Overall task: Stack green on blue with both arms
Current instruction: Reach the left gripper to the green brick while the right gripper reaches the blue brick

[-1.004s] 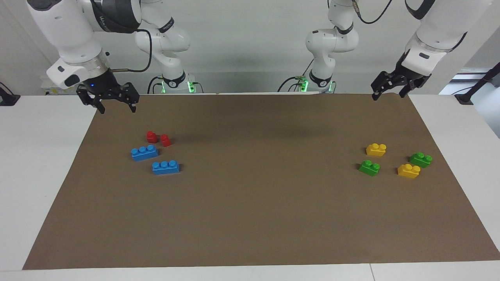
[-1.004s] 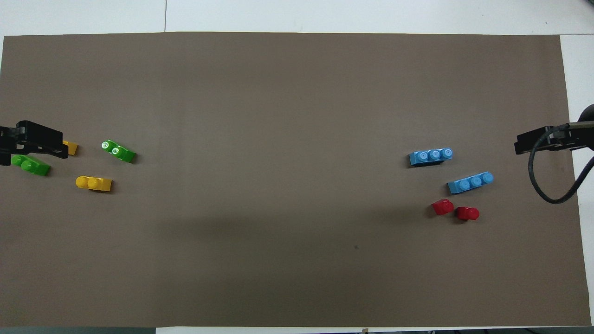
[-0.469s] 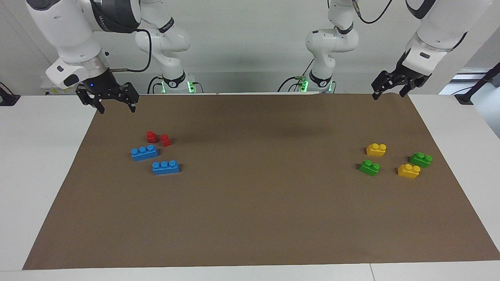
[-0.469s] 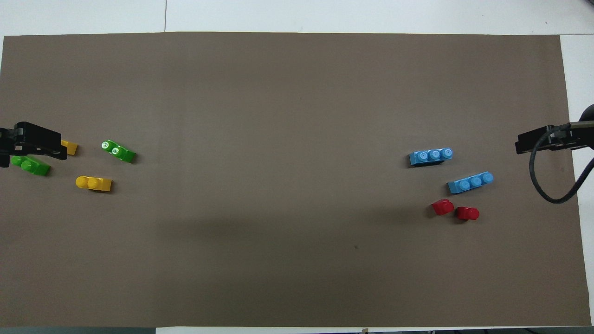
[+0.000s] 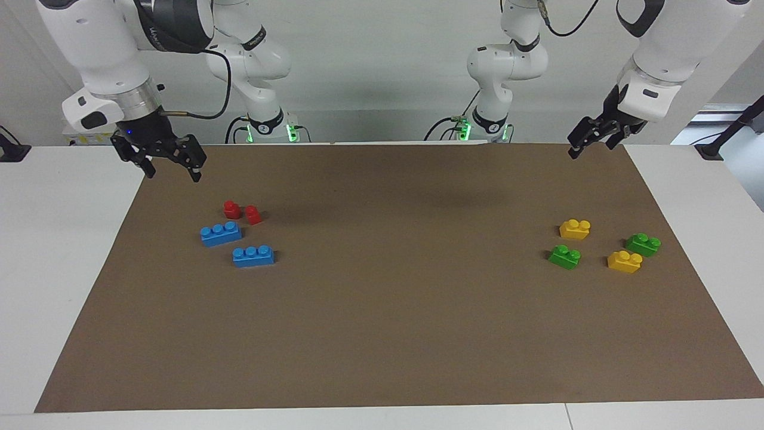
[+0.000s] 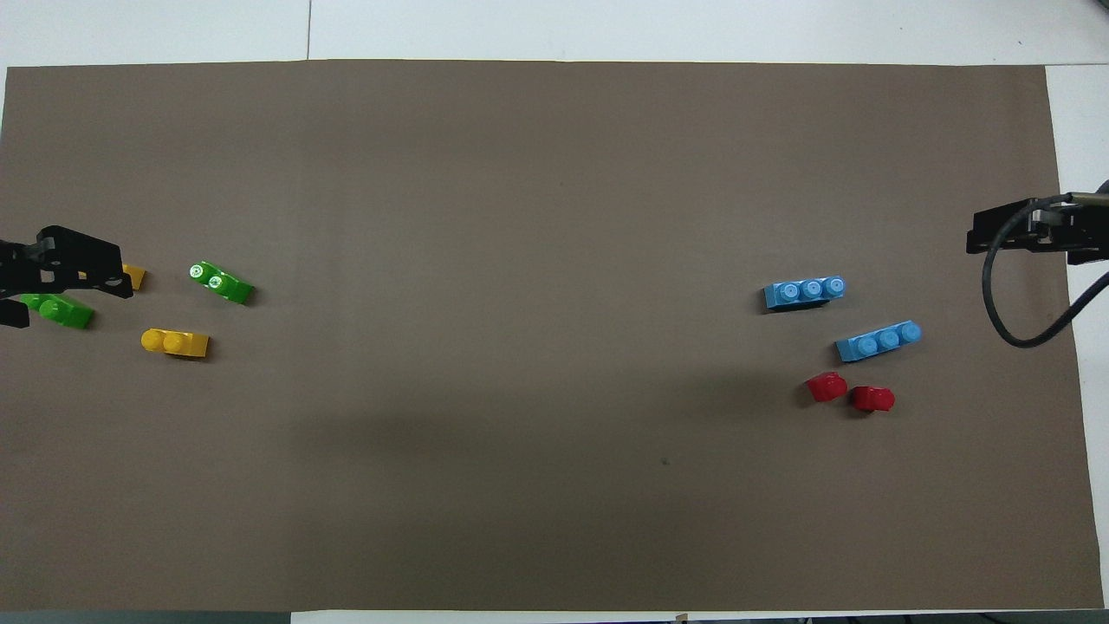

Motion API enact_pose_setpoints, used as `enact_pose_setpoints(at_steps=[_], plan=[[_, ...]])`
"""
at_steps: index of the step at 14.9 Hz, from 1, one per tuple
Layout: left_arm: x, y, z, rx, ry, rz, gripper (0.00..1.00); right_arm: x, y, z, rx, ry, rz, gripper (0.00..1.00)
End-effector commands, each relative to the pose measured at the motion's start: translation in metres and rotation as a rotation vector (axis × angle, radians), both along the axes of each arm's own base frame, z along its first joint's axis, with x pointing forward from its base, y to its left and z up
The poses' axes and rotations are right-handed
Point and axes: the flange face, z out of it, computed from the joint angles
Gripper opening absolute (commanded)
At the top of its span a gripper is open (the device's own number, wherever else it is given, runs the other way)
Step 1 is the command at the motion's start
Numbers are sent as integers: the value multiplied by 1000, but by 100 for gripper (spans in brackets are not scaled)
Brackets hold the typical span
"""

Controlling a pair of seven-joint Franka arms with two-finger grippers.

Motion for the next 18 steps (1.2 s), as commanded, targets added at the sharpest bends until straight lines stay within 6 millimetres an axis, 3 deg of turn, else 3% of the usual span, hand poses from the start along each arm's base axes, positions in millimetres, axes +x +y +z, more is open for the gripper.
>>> enact_pose_setpoints(at_steps=[1, 4, 7, 11, 13, 18], plan=[[-7, 3, -16, 1, -12, 177, 100, 9, -1, -28, 41, -8, -138, 100], [-3, 7, -43, 10, -13, 346, 100, 22, 4, -45, 84, 15, -372, 100], [4, 17, -75, 16, -14, 459, 100, 35, 1, -69, 86, 40, -464, 100], [30, 32, -120, 23, -11, 565, 100, 48, 2, -93, 153, 57, -563, 100], [40, 49, -143, 21, -20, 598, 100, 53, 4, -102, 162, 59, -662, 100], [59, 57, -190, 22, -40, 705, 100, 60, 17, -120, 240, 107, -933, 100]])
